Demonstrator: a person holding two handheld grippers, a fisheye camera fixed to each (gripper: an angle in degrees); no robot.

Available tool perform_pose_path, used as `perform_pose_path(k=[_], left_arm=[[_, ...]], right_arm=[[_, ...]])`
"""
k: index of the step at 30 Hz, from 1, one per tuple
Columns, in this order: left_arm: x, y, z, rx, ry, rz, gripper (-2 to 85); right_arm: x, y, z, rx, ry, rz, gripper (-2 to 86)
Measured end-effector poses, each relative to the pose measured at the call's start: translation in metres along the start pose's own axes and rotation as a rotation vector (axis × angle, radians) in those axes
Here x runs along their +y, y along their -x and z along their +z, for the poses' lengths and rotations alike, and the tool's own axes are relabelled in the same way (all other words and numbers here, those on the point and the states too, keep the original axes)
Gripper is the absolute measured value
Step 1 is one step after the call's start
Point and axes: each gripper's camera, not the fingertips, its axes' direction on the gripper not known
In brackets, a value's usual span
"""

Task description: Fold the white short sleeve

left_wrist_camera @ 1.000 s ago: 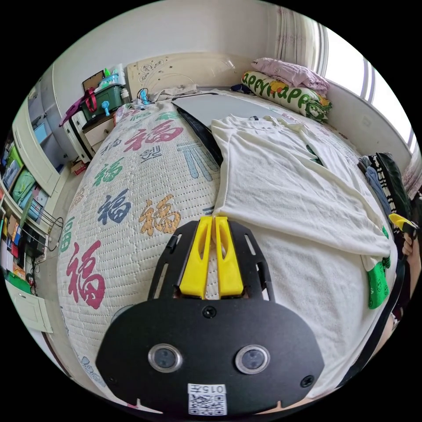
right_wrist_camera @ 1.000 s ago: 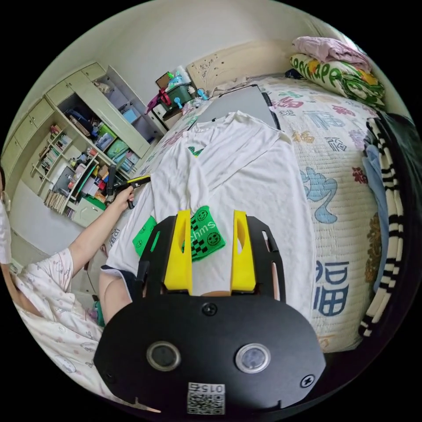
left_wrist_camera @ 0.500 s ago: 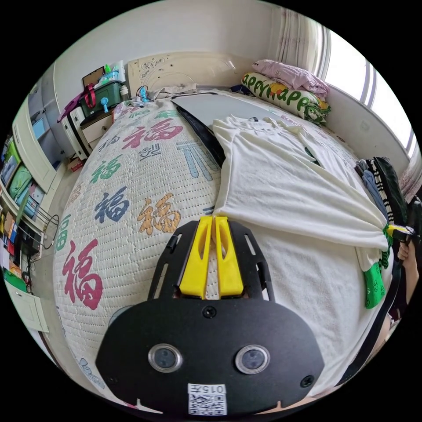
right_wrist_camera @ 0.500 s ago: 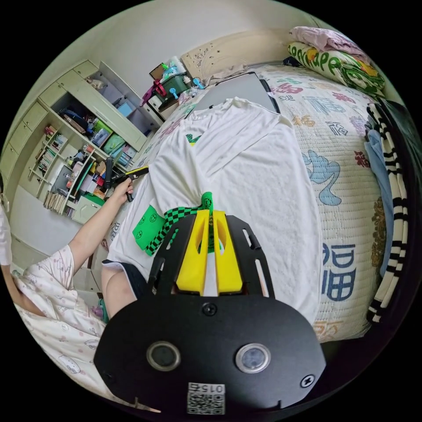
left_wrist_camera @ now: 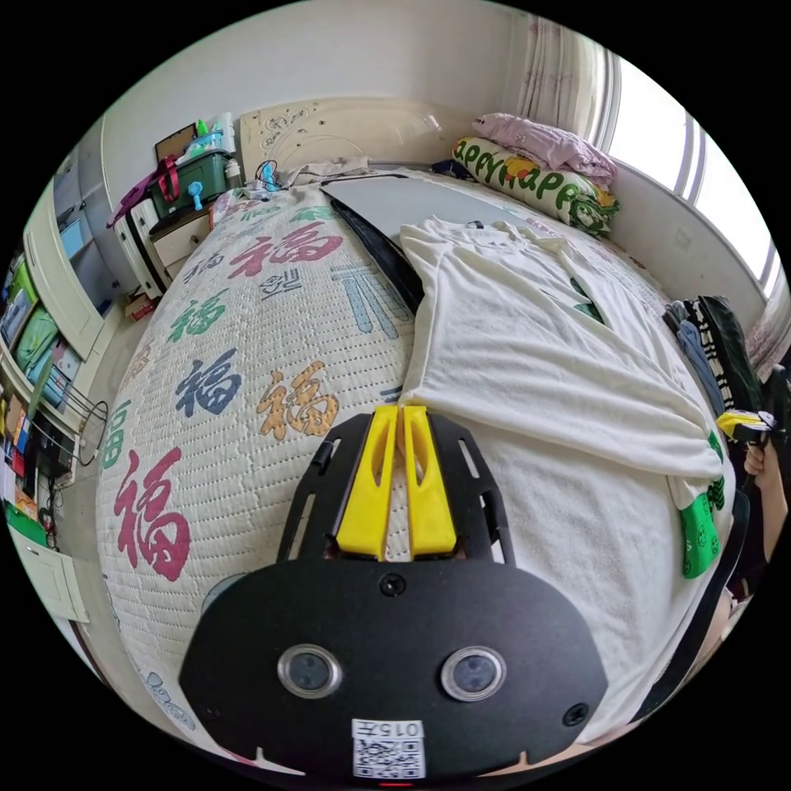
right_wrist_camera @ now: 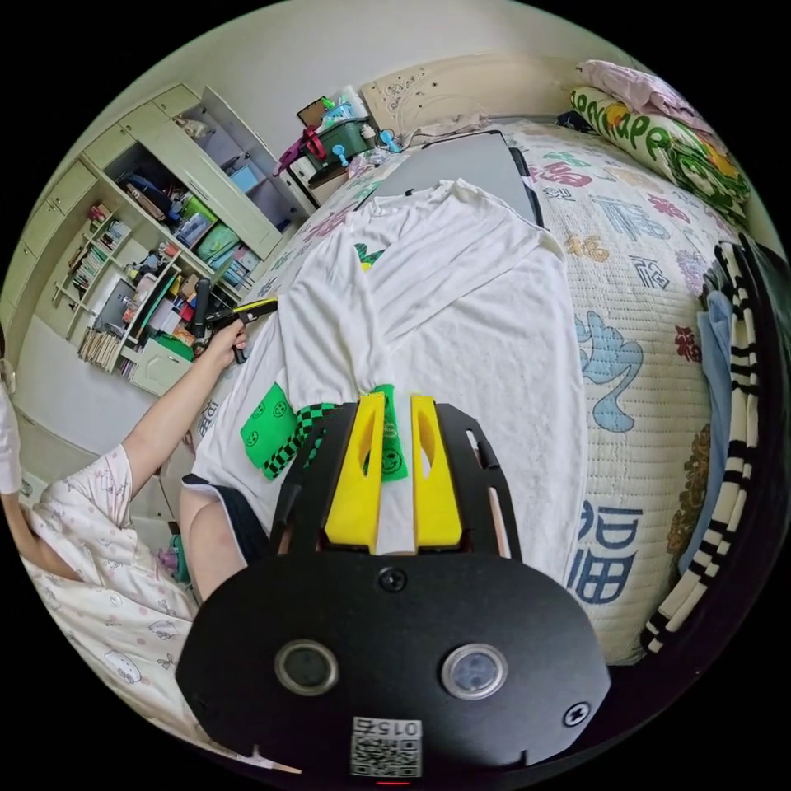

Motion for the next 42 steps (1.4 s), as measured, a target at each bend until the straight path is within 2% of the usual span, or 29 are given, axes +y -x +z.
perform_pose_path(k=[6,10,16,19,24,28,32,34,37,42], left_arm=[[0.003,-0.001,0.002,-0.017,-0.001,0.008,0.4],[0.005,-0.002,0.004,-0.028,-0.004,0.014,0.4],[0.009,0.003,0.008,-0.017,-0.008,0.010,0.5],[0.011,0.007,0.009,-0.008,-0.010,0.006,0.5],[0.014,0.014,0.012,0.012,-0.011,-0.003,0.5],[0.016,0.017,0.014,0.010,-0.011,-0.002,0.5],[0.017,0.016,0.015,-0.010,-0.011,0.008,0.5],[0.018,0.019,0.016,-0.005,-0.011,0.005,0.5],[0.020,0.021,0.017,-0.004,-0.011,0.005,0.5],[0.022,0.020,0.017,-0.040,-0.012,0.023,0.6]], right_arm=[[-0.084,0.030,0.031,-0.042,-0.006,-0.178,6.1],[-0.173,0.061,0.086,-0.091,0.058,-0.284,6.1],[-0.269,0.075,0.178,-0.042,0.174,-0.222,6.5],[-0.280,0.082,0.200,-0.068,0.214,-0.222,6.6],[-0.278,0.103,0.219,0.094,0.226,-0.276,3.3],[-0.283,0.109,0.228,0.064,0.230,-0.262,0.5],[-0.290,0.118,0.234,0.032,0.227,-0.243,4.1],[-0.291,0.127,0.238,0.034,0.233,-0.260,3.2],[-0.292,0.146,0.246,0.107,0.241,-0.302,-0.2],[-0.300,0.156,0.244,0.238,0.156,-0.274,-0.6]])
